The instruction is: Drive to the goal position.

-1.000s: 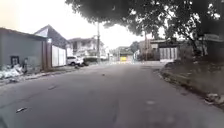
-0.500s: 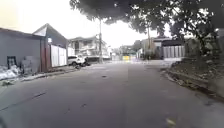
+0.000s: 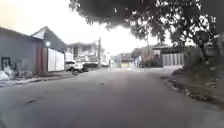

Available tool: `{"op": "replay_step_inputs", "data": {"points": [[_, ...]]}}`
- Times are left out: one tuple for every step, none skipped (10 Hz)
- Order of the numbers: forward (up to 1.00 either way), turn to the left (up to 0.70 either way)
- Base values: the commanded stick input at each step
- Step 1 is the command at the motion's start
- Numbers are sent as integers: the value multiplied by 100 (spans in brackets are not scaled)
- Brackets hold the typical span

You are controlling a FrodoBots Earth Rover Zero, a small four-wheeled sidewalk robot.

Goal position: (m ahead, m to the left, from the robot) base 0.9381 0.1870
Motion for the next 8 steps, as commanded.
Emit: {"op": "replay_step_inputs", "data": {"points": [[100,-34],[100,-16],[100,4],[100,6],[100,6],[100,6],[100,6],[100,6]]}}
